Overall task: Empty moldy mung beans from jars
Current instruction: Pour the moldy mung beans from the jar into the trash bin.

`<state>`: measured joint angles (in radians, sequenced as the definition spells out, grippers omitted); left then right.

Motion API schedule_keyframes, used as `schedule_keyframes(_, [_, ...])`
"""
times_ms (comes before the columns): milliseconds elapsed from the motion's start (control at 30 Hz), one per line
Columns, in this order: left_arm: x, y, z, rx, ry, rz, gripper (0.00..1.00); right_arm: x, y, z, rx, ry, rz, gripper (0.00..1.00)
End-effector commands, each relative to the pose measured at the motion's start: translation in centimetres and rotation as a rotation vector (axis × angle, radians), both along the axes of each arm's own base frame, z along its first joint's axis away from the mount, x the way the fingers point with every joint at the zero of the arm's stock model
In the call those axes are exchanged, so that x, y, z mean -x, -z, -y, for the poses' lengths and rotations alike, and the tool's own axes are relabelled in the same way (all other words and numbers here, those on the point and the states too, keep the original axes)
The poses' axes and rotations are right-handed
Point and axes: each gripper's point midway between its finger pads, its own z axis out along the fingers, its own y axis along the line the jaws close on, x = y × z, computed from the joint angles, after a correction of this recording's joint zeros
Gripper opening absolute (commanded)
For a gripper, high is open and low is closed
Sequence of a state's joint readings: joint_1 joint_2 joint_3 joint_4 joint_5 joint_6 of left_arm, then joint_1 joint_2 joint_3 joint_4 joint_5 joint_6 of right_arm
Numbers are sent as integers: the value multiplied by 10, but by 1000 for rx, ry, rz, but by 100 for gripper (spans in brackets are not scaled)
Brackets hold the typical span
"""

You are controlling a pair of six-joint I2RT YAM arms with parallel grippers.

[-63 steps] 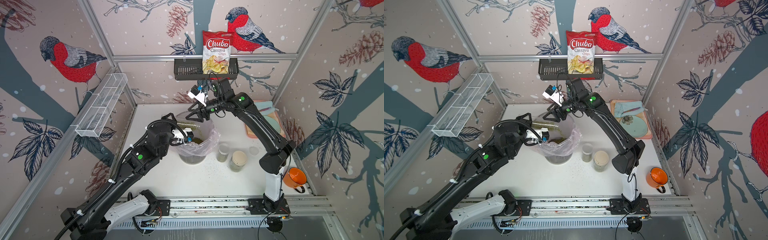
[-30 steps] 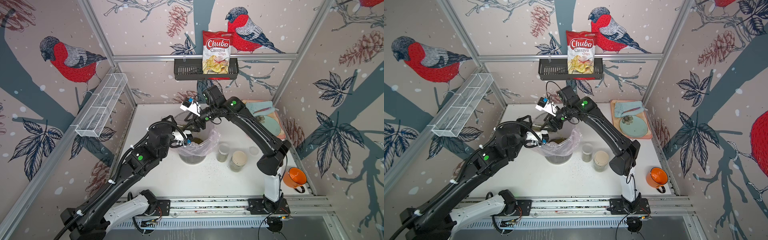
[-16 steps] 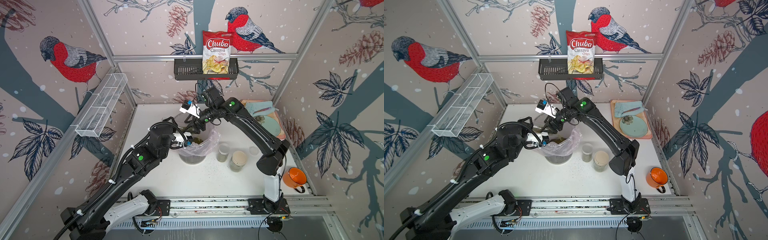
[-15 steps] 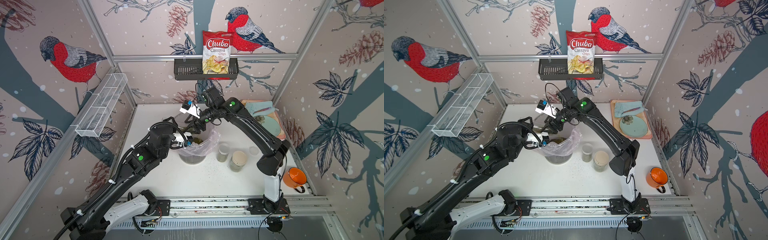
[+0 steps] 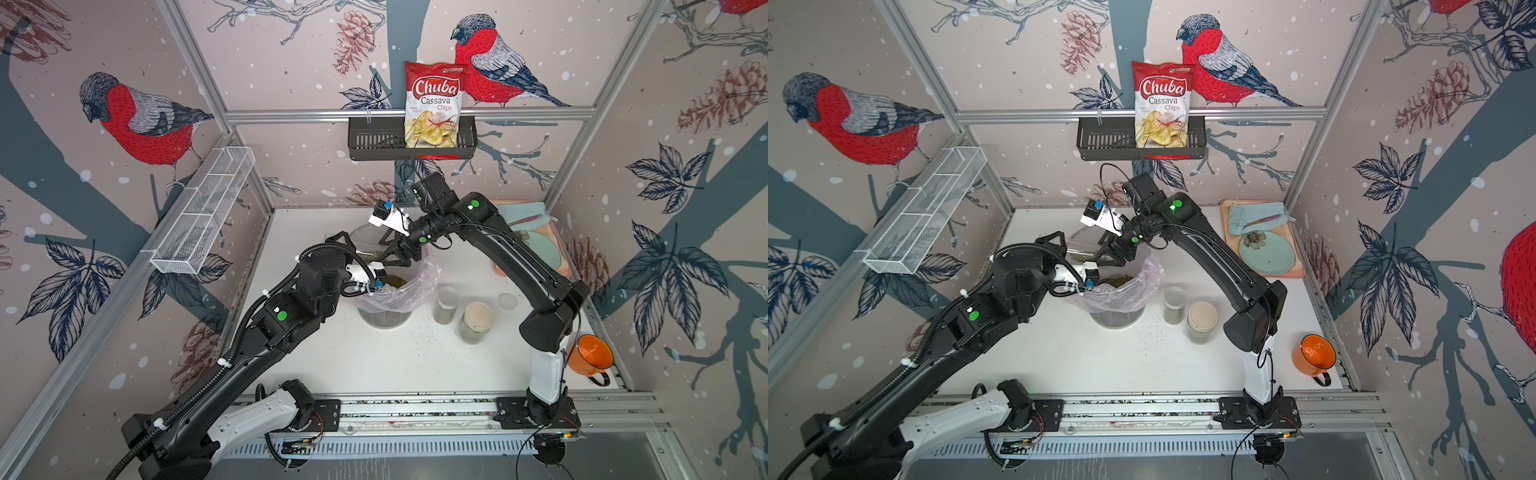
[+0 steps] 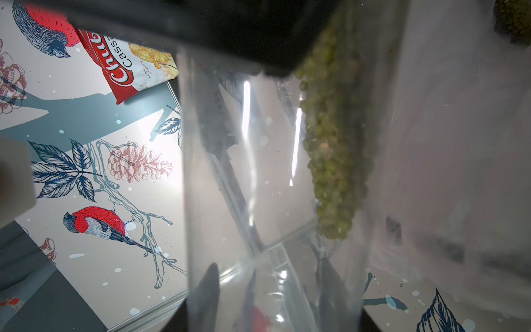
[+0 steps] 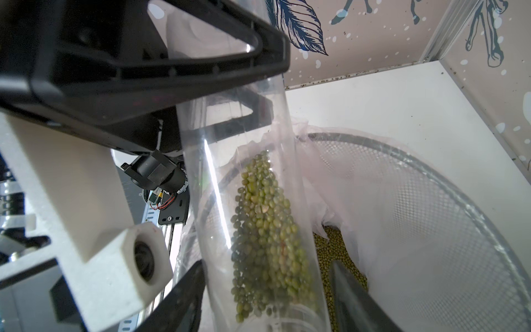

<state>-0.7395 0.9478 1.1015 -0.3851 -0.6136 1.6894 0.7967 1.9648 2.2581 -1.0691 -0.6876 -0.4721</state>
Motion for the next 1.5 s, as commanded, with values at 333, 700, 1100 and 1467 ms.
schedule_keyframes(333, [1,-12,5,37,23,34,39,-1,19,-12,59,-5,37,68])
schedule_keyframes(700, [1,-6,9,24,34,20,39,-9,5,-15,46,23,94,70])
schedule_keyframes(1100, [0,-2,12,16,39,6,39,-21,34,-17,187,61,193,72])
schedule_keyframes(1467, [-1,7,19,1,52,-23,39,-17,42,-13,230,39,211,63])
